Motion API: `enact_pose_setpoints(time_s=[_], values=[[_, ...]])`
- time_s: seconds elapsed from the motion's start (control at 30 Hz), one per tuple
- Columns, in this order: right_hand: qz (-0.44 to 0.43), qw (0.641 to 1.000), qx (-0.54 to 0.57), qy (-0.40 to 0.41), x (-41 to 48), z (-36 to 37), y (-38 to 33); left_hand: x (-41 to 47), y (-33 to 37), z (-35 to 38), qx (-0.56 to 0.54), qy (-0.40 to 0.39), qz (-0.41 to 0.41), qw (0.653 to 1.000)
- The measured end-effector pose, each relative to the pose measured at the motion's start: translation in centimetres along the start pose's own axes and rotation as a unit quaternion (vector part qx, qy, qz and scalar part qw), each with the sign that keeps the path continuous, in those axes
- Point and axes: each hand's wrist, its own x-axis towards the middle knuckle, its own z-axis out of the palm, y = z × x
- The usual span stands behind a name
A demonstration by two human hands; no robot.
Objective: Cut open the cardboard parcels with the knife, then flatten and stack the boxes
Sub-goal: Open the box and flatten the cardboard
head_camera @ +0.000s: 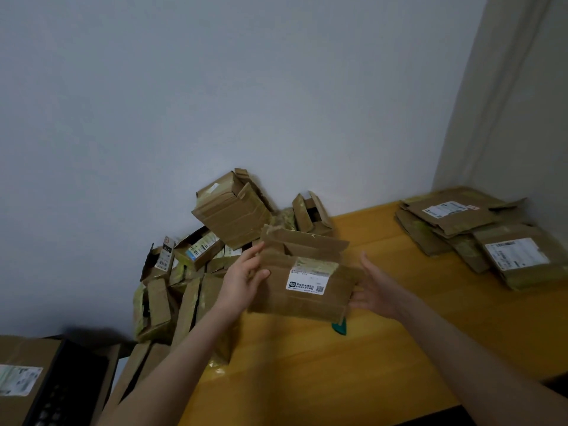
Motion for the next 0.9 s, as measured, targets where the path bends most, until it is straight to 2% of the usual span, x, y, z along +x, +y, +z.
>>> enact_pose_setpoints(time_s=[0.13,0.23,0.43,0.5,0.6,0.73,0.83,0.9], values=[[0.012,0.993,-0.110,0.037,-0.2,0.2,-0.8,0.0,0.7,-0.1,0.103,-0.004,0.096,0.990],[0.024,0.967,-0.246,0.069,0.4,0.4,-0.6,-0.1,1.0,0.2,0.128,-0.026,0.145,0.981],[0.006,0.964,-0.230,0.137,0.5,2.0,0.1,0.2,0.9,0.7,0.107,-0.047,0.136,0.984],[0.009,0.966,-0.197,0.167,0.9,1.8,0.2,0.3,1.0,0.3,0.067,-0.048,0.077,0.994],[-0.005,0.973,-0.103,0.204,1.6,1.4,0.2,0.4,0.7,-0.8,-0.052,-0.094,-0.078,0.991],[-0.025,0.976,-0.018,0.218,1.5,1.2,-0.1,0.5,-0.4,-1.7,-0.283,-0.145,-0.227,0.920],[-0.040,0.974,0.017,0.223,1.2,1.4,0.0,1.6,-0.8,-1.9,-0.310,-0.089,-0.303,0.897],[-0.050,0.974,0.019,0.222,1.0,1.7,0.2,2.3,-0.9,-2.0,-0.284,-0.094,-0.349,0.888]])
